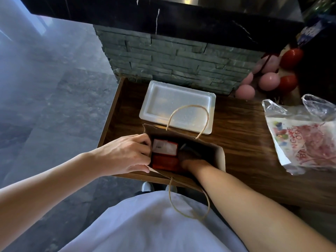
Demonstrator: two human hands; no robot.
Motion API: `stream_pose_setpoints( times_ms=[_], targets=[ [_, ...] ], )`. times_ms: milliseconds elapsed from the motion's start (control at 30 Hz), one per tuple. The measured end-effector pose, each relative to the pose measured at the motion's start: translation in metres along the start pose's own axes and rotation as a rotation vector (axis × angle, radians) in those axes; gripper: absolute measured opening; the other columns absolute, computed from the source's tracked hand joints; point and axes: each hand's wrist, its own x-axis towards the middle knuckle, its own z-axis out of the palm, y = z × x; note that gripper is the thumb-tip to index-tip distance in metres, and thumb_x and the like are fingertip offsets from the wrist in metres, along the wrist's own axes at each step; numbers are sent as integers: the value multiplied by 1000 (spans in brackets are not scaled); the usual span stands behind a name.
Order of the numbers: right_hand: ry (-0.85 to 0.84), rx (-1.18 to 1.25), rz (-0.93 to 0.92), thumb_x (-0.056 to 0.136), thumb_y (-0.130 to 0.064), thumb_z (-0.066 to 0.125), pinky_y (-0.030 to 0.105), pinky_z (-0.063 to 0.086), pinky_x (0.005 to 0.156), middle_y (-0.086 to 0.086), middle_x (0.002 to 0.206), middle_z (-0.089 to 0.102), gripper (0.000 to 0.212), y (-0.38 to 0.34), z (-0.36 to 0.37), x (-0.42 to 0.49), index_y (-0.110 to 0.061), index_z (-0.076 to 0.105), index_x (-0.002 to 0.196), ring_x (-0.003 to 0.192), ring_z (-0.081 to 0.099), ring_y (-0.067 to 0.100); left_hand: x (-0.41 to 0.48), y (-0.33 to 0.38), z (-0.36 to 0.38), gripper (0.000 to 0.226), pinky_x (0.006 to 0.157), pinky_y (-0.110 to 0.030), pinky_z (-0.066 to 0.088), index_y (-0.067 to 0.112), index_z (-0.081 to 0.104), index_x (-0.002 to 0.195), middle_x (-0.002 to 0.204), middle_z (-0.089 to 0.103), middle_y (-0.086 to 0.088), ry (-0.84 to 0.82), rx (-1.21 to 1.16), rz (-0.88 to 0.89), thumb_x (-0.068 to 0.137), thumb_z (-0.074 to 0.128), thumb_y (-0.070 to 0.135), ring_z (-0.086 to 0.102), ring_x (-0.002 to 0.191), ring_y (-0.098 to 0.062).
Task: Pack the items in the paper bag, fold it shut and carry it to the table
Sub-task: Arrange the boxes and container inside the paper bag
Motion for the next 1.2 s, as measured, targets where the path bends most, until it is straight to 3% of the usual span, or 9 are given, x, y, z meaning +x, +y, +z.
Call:
stream_pose_setpoints(
  times_ms=[100,233,367,467,600,700,867,1067,1200],
  targets=[
    [117,12,-27,90,-38,51,34,41,96,14,130,60,45,-4,2,-3,-16,57,128,116,57,30,-2,3,-1,22,92,-35,51,26,65,81,92,66,7,-44,-64,-39,96,59,42,55,106,-20],
    [116,-238,-110,77,-33,73,39,45,101,14,131,58,58,-5,-3,-14,-15,57,130,119,56,29,-1,5,3,29,97,-34,48,27,67,87,105,65,5,-76,-108,-107,98,46,45,54,113,-17],
    [187,-298,-202,78,-39,70,42,51,92,13,126,60,55,-11,-10,-30,-14,59,126,111,60,30,-3,-1,11,32,99,-36,45,30,69,94,116,62,7,-35,-98,-112,94,43,49,51,118,-14],
    [312,-206,-254,70,-40,74,39,53,87,7,124,61,58,-21,-14,-40,-19,61,122,109,60,28,-4,-2,10,21,95,-34,49,30,70,91,105,66,9,-22,-86,-74,97,53,42,52,114,-16],
    [287,-136,-396,79,-27,70,42,45,101,4,136,51,45,-31,-9,-38,-22,61,122,126,46,29,-5,-5,9,15,89,-32,52,30,70,88,96,66,11,16,-24,-9,96,61,39,52,110,-19],
    [261,-80,-287,82,-19,66,42,43,103,7,142,44,49,-20,-7,-33,-23,53,129,129,42,30,-7,-7,14,14,86,-30,53,31,69,88,95,64,12,23,-26,-9,95,62,41,50,111,-17],
    [154,14,11,83,-16,67,32,48,90,12,130,57,53,-6,-8,-27,-13,51,134,116,57,27,-6,-10,16,14,87,-30,53,31,70,88,97,65,12,48,-26,26,94,62,40,50,112,-16],
    [61,338,59,91,-20,58,24,44,72,12,129,58,45,-5,-7,-27,-11,51,135,112,58,25,-4,-11,17,13,86,-30,53,30,71,88,96,65,12,55,-50,29,93,64,40,50,110,-16],
    [57,250,55,95,-11,51,28,43,88,14,134,54,40,6,-12,-28,-10,50,134,121,53,28,-4,-11,16,16,87,-30,53,30,71,87,95,65,12,55,-52,27,93,63,43,51,111,-16]
  ],
)
